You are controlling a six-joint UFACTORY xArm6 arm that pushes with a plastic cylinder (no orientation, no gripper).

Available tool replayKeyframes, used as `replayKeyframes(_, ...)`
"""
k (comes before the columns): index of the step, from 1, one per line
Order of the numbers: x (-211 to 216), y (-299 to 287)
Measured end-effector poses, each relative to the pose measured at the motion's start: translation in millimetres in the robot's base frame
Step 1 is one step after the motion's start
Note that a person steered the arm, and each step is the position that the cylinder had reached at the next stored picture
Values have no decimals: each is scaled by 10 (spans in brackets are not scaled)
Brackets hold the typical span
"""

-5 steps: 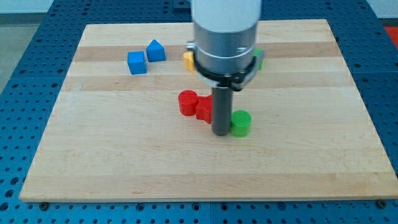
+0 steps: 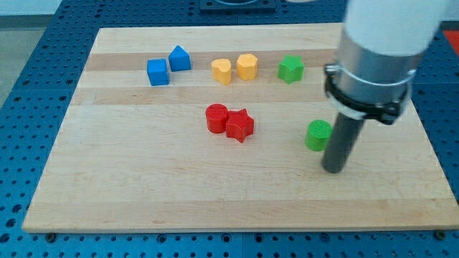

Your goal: Slide the green circle to the green star

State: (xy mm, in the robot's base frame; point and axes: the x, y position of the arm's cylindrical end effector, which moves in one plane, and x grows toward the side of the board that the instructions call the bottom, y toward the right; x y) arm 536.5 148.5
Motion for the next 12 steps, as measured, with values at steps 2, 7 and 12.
replayKeyframes(2,0,-130)
replayKeyframes(7,-825,-253)
replayKeyframes(12,-846,-611)
